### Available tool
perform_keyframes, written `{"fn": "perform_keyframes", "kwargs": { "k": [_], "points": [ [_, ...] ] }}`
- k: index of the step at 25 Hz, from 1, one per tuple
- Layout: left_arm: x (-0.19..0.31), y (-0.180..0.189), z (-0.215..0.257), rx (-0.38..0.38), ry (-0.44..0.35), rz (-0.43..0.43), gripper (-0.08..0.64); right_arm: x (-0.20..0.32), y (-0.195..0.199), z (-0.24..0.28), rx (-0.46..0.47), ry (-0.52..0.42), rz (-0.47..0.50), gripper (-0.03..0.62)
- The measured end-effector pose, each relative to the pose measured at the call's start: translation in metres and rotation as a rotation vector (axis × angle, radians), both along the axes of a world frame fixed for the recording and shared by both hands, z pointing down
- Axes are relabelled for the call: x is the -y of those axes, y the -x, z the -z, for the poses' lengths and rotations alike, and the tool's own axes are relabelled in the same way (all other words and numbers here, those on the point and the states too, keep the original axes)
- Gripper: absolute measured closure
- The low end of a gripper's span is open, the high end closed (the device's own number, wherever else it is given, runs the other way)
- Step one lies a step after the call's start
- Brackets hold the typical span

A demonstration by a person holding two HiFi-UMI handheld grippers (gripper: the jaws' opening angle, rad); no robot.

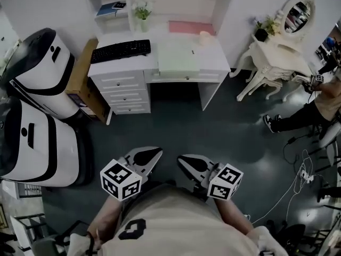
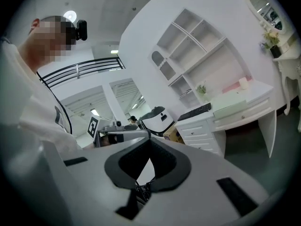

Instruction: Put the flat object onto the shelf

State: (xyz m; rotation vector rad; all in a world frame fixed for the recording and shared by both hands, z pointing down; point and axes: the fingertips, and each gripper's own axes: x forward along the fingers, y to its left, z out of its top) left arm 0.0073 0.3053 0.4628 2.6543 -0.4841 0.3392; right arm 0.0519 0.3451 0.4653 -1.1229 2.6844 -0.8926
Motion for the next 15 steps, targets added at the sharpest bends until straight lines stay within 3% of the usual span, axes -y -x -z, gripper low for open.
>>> {"fn": "perform_keyframes", "kwargs": {
  "k": [7,15],
  "points": [
    [-0.005,-0.007,-0.003,0.008,0.007,0.011,0.546,-0.001,-0.007,-0.010,0.013,0.047,-0.002,0.569],
    [-0.007,-0.026,-0.012,0.029,0.024,-0.037,0.546,-0.002,-0.027,-0.021,0.057,0.087,-0.060,0.568]
  ]
}}
